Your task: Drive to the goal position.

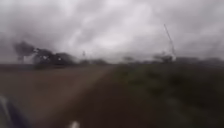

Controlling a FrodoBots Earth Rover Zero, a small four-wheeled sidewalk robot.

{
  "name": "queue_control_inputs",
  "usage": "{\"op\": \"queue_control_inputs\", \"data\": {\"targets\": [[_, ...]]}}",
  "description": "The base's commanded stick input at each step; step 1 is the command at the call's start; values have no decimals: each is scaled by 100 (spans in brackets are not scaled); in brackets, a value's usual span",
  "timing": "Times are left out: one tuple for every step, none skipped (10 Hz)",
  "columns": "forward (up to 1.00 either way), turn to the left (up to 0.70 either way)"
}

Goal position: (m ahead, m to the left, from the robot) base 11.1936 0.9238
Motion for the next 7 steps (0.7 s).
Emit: {"op": "queue_control_inputs", "data": {"targets": [[70,0],[70,0],[70,0],[70,0],[70,0],[70,-5],[70,-35]]}}
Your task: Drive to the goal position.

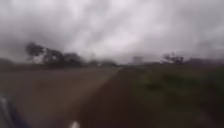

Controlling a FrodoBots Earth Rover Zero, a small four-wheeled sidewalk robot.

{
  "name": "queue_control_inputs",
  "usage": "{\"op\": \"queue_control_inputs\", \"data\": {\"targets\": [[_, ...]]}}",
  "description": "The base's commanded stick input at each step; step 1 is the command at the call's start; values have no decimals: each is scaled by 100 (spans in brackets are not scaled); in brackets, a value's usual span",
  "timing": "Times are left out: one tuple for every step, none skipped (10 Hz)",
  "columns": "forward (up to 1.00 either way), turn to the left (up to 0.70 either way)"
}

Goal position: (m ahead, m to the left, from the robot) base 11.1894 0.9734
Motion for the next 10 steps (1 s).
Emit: {"op": "queue_control_inputs", "data": {"targets": [[70,-35],[70,4],[70,2],[70,0],[70,0],[70,0],[70,0],[70,0],[70,0],[70,0]]}}
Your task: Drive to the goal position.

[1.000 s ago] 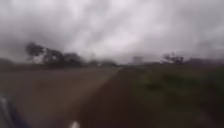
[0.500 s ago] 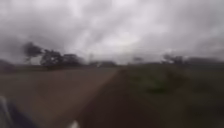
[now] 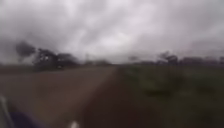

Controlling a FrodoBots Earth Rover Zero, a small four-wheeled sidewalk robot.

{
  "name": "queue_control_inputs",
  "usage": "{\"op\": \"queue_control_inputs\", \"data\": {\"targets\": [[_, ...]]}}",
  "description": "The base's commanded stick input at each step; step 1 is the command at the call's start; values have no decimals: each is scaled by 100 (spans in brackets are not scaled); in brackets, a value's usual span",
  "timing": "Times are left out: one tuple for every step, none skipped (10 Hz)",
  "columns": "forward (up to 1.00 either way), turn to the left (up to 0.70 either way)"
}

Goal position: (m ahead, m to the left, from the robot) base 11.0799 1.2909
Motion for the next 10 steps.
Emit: {"op": "queue_control_inputs", "data": {"targets": [[70,0],[70,0],[70,0],[70,0],[70,0],[70,0],[70,-30],[70,-35],[70,-35],[70,0]]}}
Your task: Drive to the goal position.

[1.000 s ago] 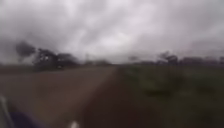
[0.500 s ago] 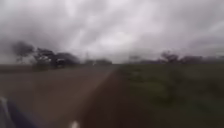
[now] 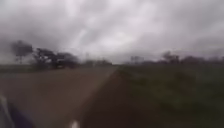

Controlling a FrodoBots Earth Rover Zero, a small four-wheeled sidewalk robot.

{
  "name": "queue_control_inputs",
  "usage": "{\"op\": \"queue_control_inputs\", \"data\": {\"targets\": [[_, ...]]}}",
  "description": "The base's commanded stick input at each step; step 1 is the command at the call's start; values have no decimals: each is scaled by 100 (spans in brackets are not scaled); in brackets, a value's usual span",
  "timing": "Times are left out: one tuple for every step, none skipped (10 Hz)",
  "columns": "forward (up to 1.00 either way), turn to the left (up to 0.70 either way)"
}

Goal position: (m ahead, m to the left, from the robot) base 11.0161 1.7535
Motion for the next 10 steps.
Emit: {"op": "queue_control_inputs", "data": {"targets": [[70,0],[70,0],[70,0],[70,0],[70,0],[70,0],[70,0],[70,0],[70,0],[70,0]]}}
